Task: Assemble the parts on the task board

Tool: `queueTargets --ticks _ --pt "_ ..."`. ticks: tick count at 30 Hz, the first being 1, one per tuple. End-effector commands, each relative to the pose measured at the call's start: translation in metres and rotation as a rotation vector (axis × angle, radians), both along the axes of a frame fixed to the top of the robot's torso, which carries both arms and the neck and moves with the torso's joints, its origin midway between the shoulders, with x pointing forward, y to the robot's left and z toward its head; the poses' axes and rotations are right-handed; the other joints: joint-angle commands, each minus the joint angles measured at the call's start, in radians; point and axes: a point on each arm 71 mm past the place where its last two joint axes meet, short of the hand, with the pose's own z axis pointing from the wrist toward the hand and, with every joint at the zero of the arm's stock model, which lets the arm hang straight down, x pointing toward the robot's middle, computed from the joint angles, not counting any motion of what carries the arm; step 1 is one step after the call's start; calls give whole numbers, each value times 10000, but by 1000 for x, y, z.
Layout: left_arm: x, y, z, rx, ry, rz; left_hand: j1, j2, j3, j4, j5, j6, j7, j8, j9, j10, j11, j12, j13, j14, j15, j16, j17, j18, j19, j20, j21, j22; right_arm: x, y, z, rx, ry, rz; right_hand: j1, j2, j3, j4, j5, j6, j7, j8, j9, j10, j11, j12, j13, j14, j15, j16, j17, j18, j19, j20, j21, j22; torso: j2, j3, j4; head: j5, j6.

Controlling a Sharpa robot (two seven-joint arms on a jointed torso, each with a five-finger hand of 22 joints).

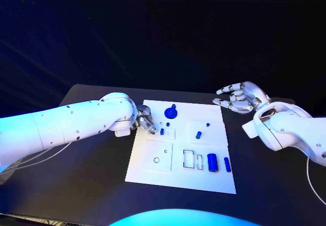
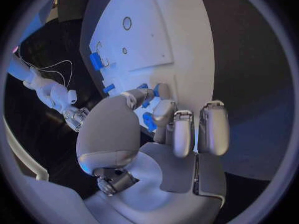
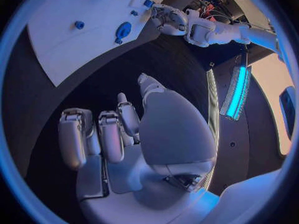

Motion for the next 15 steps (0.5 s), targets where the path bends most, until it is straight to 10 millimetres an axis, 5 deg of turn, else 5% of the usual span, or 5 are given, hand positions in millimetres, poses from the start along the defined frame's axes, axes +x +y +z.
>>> queueTargets --ticks 1,15 --pt "-2 -1 -5 119 319 -72 -168 -20 755 -947 -70 24 -64 -37 -18 26 -22 -36 18 1038 -90 66 2635 -128 42 -57 15 230 -1 1 0 -11 -55 164 -62 5 60 -5 37 63 -21 20 -9 6 -35 19 81 857 -60 -36 1807 127 477 -85 -32 1949 0 -2 -1 -7 -13" --pt "2 2 -7 237 166 71 -602 -37 -834 -16 -206 132 -90 -159 -158 -62 -41 -151 5 1038 -119 66 2635 -127 49 -100 -22 220 -1 0 0 -14 -56 152 -78 0 63 -1 35 63 -22 23 -13 4 -35 17 76 856 -61 -37 1804 131 470 -86 -47 1940 -3 -12 2 -37 11"
